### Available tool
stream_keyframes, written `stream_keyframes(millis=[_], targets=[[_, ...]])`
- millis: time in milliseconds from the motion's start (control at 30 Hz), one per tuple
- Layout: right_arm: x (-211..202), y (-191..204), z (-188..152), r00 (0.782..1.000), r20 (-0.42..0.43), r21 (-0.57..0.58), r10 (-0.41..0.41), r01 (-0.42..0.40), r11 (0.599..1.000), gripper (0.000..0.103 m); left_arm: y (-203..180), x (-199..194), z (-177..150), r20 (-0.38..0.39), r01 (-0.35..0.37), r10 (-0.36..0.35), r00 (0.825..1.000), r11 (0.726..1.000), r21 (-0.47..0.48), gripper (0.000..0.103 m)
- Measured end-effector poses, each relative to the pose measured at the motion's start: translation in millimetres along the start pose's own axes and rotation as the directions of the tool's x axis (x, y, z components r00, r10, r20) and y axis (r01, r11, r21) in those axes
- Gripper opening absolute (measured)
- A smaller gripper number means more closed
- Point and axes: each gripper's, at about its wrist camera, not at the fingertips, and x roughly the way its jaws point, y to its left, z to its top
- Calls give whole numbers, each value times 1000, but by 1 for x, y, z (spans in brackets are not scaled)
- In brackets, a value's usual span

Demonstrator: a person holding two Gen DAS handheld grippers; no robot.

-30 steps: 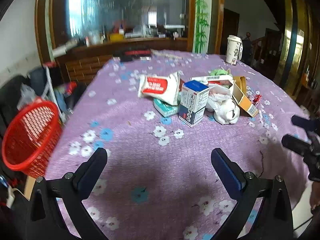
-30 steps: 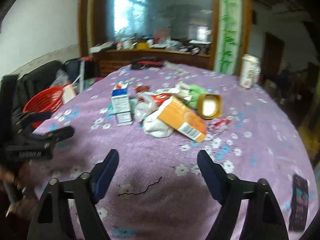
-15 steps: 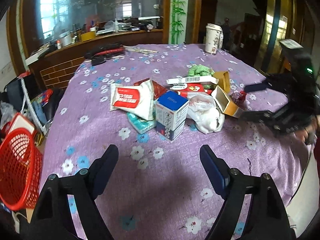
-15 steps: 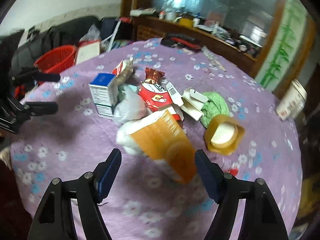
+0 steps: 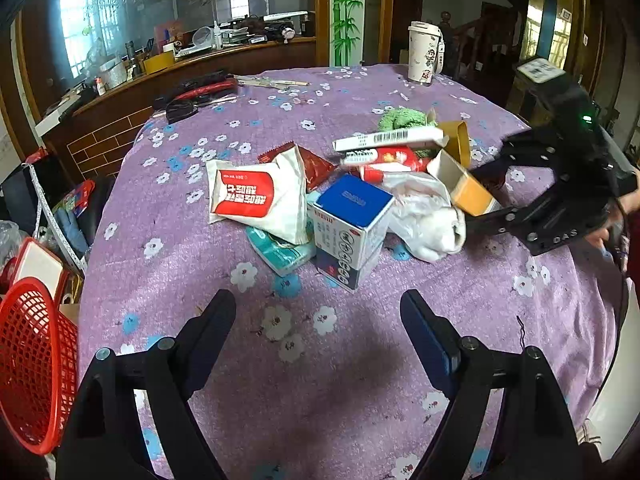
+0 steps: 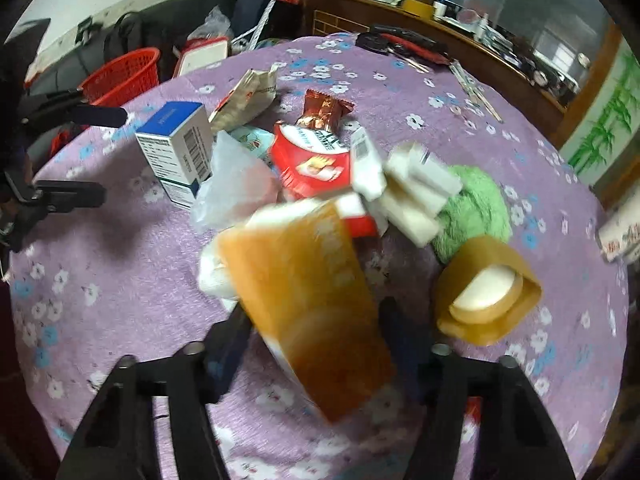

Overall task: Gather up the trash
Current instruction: 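Grasp the orange milk box with the right tool while the left tool approaches the blue-and-white box, then grasp the blue-and-white box with the left tool while the right tool lifts the orange box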

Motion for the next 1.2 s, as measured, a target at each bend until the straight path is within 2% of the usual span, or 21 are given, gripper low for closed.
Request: stream_keyframes(millis=[167, 300, 367, 467, 533, 600, 767, 867, 933, 1100, 1200], targets=[[-20, 11, -15, 997, 80, 185, -4, -11, 983, 58, -3, 10, 12, 9, -11, 12, 1000, 1000, -22, 84], [-44, 25, -28, 985, 169, 349, -18, -42, 936, 58, -11, 18, 21, 58, -23, 24, 998, 999, -23, 84], [-54, 33, -36, 982, 186, 416, -32, -49, 908, 58, -18, 22, 26, 85, -33, 33, 996, 999, -3, 84], [-68, 43, -48, 973, 231, 471, -13, -101, 876, 59, -24, 26, 31, 102, -25, 23, 995, 999, 20, 80], [-76, 52, -54, 966, 257, 485, -17, -114, 867, 59, -28, 30, 33, 98, -20, 16, 995, 999, 44, 59], [-80, 62, -60, 963, 271, 501, -9, -133, 855, 59, -29, 38, 33, 76, -3, -1, 997, 998, 56, 46], [-85, 83, -70, 954, 300, 538, -31, -142, 831, 59, -23, 48, 27, 63, 19, -21, 998, 999, 37, 45], [-89, 93, -75, 944, 323, 549, -66, -130, 825, 59, -18, 39, 20, 89, 41, -41, 995, 999, 6, 45], [-90, 98, -76, 938, 332, 556, -96, -113, 824, 59, -14, 29, 15, 115, 68, -65, 991, 997, -29, 45], [-82, 111, -70, 933, 324, 573, -158, -60, 817, 59, -11, -7, -3, 185, 68, -55, 981, 996, -64, 45], [-76, 120, -63, 934, 316, 564, -166, -44, 825, 59, -13, -29, -15, 231, 37, -23, 973, 998, -57, 45]])
